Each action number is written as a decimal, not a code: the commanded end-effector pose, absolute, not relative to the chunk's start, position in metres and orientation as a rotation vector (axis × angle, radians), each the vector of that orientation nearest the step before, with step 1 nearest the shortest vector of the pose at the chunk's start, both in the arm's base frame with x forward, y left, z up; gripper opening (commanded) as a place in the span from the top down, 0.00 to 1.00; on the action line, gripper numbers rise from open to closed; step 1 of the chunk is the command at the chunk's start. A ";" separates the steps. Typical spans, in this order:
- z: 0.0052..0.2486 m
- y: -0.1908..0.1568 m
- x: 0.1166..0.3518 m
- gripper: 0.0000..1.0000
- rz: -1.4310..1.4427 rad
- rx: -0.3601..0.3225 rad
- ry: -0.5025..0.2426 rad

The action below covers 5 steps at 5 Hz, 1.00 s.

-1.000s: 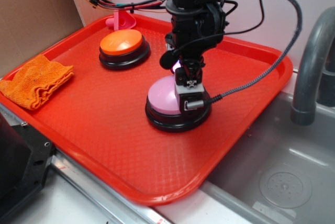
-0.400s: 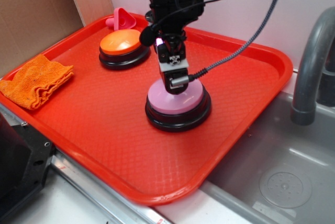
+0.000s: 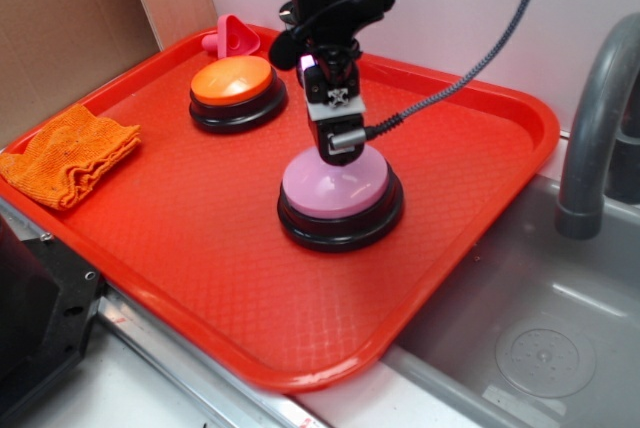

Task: Push the pink button.

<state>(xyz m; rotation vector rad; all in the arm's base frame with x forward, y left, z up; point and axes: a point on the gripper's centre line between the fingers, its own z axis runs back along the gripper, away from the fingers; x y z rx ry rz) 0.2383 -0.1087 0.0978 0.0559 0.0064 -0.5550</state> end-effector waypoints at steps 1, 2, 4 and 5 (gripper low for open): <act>0.139 -0.122 0.247 0.00 -0.545 0.060 -0.100; 0.148 -0.123 0.246 0.00 -0.547 0.064 -0.120; 0.160 -0.125 0.242 0.00 -0.568 0.069 -0.140; 0.166 -0.122 0.238 0.00 -0.591 0.085 -0.152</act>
